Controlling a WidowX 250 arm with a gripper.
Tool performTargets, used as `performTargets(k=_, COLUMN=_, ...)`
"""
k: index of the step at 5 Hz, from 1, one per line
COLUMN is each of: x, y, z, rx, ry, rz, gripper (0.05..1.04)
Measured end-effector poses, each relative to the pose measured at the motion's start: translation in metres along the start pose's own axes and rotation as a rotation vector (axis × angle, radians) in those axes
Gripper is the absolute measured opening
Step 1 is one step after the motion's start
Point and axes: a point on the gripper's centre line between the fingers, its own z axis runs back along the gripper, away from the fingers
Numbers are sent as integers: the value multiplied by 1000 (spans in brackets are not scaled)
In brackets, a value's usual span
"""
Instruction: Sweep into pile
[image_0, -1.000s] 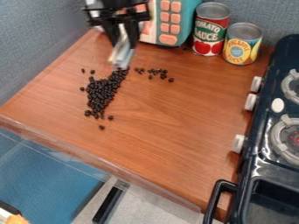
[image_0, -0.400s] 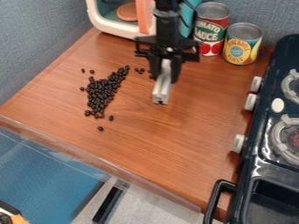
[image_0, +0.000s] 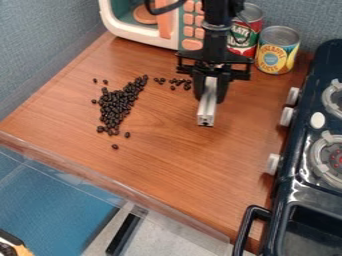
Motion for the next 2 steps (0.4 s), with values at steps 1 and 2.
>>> performTargets(k=1, x=9, y=-7, z=-10, rx=7, ry=17, rz=16, gripper=372)
performTargets(k=2, x=17, y=-8, z=-19, rx=18, ry=23, rz=28, gripper=372)
